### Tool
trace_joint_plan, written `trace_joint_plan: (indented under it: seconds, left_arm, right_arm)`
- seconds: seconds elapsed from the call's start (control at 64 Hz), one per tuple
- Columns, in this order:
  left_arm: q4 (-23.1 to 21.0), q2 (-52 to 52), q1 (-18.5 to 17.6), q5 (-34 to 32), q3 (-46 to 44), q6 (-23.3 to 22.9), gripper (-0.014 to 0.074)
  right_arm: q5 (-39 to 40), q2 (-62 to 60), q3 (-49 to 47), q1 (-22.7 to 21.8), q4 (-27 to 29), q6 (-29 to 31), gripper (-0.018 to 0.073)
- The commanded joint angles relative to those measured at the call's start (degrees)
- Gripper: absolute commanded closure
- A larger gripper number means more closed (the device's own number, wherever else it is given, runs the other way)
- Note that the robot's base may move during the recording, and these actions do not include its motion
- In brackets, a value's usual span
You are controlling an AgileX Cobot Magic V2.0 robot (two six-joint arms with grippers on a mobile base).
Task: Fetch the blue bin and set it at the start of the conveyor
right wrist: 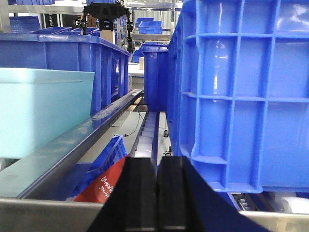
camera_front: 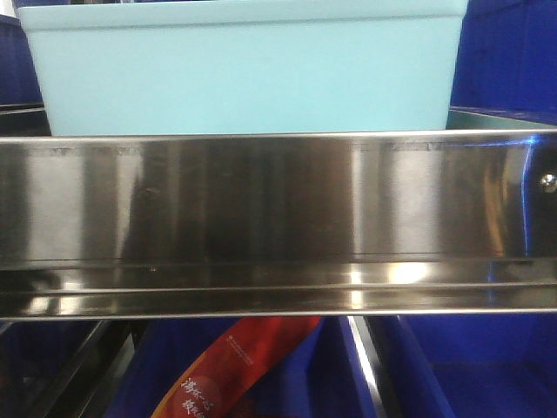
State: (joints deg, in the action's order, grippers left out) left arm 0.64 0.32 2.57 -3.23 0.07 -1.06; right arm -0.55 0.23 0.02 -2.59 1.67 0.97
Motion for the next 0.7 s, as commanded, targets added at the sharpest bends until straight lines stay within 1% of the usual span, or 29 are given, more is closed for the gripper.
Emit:
trace_joint_plan:
  seconds: [0.0, 0.688]
  left_arm:
    - [-0.3, -0.3, 0.1, -0.8, -0.1, 0.0, 0.0707]
    - [-0.3, -0.3, 0.1, -0.8, -0.1, 0.0, 0.0707]
  right_arm:
    - [1.0, -0.2, 0.0, -0.3, 0.2, 0.0, 0.0726]
    - [1.0, -0.2, 0.0, -0.3, 0.2, 0.0, 0.0726]
